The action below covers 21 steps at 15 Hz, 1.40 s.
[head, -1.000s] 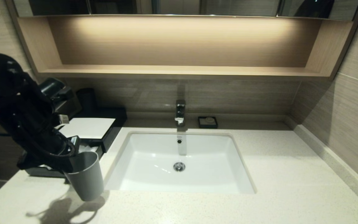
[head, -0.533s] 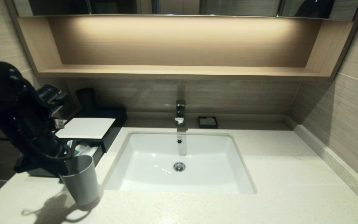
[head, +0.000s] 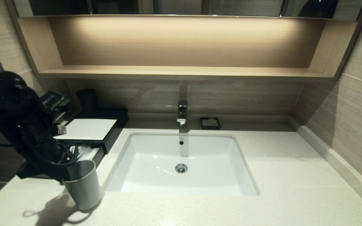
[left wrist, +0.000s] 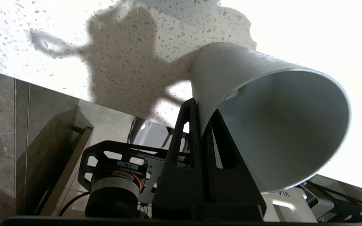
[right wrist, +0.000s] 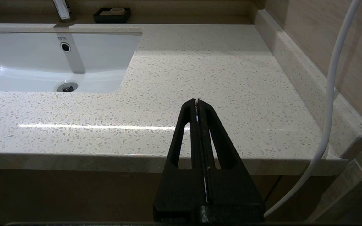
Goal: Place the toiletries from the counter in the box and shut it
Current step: Place the cup on the table
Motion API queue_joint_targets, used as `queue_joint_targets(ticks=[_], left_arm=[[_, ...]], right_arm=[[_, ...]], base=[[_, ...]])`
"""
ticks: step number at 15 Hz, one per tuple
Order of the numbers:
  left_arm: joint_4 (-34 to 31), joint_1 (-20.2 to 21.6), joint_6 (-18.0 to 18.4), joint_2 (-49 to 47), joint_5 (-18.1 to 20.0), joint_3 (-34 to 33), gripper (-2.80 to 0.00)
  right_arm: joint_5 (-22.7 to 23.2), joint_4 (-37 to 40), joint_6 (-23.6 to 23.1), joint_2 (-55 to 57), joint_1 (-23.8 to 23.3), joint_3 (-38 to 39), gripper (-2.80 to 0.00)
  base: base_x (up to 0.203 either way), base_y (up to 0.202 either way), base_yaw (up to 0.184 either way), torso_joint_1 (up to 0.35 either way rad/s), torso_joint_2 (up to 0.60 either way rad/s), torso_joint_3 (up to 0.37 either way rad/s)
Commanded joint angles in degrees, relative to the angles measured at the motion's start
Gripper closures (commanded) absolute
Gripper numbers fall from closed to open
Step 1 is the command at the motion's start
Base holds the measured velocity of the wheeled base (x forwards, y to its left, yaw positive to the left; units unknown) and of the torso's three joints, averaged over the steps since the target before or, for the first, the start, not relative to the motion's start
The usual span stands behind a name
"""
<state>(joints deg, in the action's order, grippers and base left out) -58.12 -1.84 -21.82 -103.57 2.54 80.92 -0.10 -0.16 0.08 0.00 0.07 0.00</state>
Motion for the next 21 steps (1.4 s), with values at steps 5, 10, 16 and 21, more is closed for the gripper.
queue_joint_targets(ticks=[5,10,16,21], left_arm=[[3.2,0.0,-0.1,1.5,-0.3,-3.6,0.00],[6.2,0.0,-0.1,2.8,-0.6,-6.6,0.00],[9.4,0.0,-0.2,3.7,-1.0,-9.1,0.00],[10.6,0.1,-0.2,3.6,-1.0,-10.4,0.00]], right_arm=[[0.0,0.0,0.0,0.0,0.0,0.1,0.00],[0.0,0.0,0.0,0.0,0.0,0.1,0.00],[0.0,0.0,0.0,-0.1,0.0,0.1,0.00],[0.0,0.0,0.0,-0.1,0.1,0.1,0.00]], base=[[0.000,0.000,0.000,0.000,0.00,0.000],[0.000,0.000,0.000,0.000,0.00,0.000],[0.000,0.000,0.000,0.000,0.00,0.000],[0.000,0.000,0.000,0.000,0.00,0.000]])
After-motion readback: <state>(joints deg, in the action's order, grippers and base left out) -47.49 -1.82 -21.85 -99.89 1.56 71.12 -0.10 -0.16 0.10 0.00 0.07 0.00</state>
